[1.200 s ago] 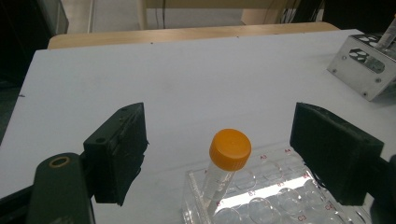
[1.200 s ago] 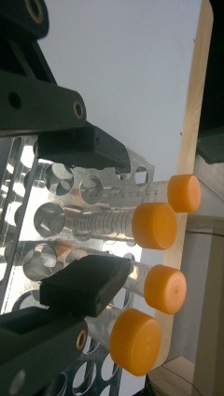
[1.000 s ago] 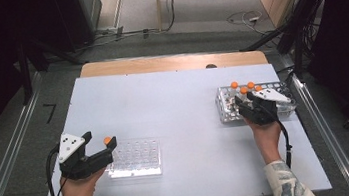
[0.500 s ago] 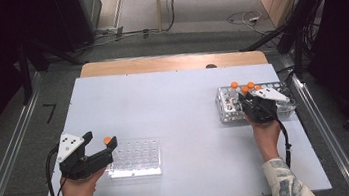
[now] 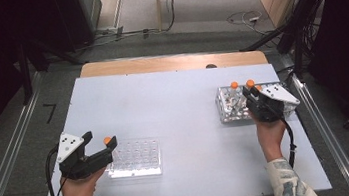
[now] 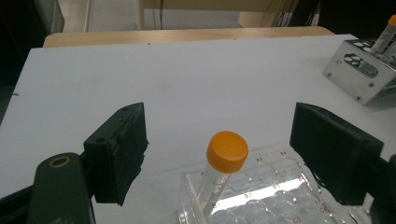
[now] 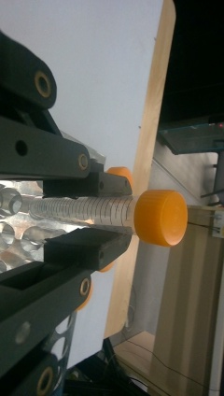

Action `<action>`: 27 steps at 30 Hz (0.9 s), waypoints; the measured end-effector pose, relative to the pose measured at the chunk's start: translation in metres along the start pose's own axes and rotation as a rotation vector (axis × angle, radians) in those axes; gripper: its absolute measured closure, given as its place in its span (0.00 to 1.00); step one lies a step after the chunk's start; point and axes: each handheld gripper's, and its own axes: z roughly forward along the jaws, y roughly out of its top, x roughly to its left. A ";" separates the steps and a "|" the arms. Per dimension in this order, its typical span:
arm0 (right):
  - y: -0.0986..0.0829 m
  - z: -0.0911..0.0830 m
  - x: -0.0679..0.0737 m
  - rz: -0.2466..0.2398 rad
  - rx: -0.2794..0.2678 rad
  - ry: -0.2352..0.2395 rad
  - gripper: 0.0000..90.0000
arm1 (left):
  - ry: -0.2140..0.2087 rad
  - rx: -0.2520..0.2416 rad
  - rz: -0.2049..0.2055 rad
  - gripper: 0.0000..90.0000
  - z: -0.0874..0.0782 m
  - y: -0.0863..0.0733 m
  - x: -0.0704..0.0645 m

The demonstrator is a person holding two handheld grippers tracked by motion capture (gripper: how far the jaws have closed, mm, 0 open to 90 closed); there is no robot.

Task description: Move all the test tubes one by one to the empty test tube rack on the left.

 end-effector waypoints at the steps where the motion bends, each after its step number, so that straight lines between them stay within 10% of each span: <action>1: 0.002 -0.002 0.000 -0.001 -0.010 0.003 0.79 | 0.000 0.000 0.001 0.22 0.000 0.000 0.000; 27: 0.005 -0.025 0.058 -0.055 0.006 0.261 0.80 | -0.027 -0.027 0.022 0.22 -0.004 0.002 -0.012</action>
